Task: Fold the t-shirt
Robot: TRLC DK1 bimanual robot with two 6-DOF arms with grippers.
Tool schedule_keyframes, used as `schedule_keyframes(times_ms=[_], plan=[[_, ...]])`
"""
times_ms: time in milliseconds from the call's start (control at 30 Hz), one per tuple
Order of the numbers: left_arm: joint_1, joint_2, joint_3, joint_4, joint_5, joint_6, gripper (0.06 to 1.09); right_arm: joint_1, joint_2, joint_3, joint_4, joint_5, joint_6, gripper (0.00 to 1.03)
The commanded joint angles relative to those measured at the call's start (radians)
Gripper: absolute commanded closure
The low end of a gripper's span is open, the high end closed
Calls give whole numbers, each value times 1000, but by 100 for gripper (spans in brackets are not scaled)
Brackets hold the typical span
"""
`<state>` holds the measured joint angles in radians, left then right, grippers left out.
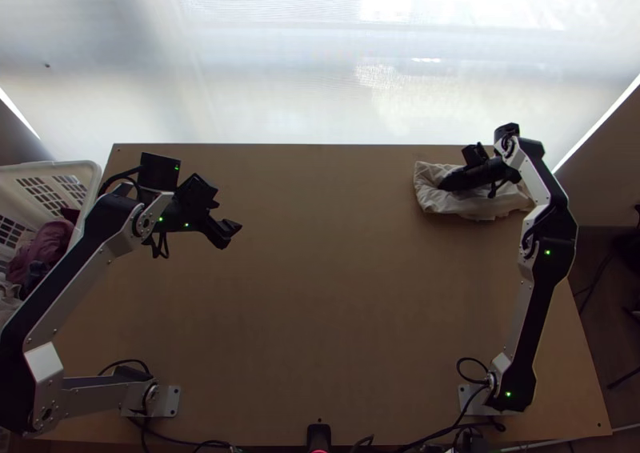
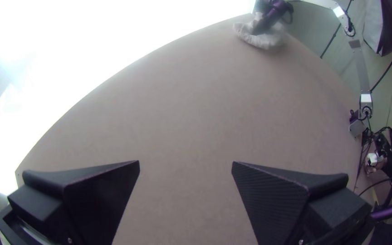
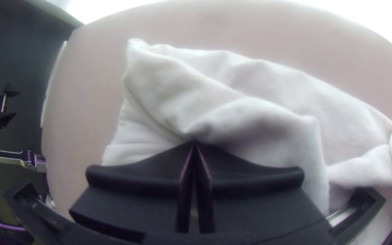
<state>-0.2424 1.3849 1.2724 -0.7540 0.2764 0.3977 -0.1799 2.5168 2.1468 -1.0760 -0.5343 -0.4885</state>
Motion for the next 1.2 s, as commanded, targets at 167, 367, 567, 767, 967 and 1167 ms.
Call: schedule_keyframes(times_ms=[167,367,567,767,967,1167], plan=[[9,-23,-2,-15,3,3,10,-33,85,151,-171,16,-30,95],[9,-41,-8,-19,3,-5,10,-6,4,116,-274,-12,-45,49],[18,-61,-1,-19,1,-11,10,26,-154,99,-294,-21,-19,4],[46,-93,4,-16,-13,-25,10,89,-363,41,-292,-26,5,4],[64,-179,5,39,-117,-57,10,140,-595,-16,-160,66,117,4],[63,-340,-47,136,-269,-146,10,218,-1030,-481,366,484,185,5]])
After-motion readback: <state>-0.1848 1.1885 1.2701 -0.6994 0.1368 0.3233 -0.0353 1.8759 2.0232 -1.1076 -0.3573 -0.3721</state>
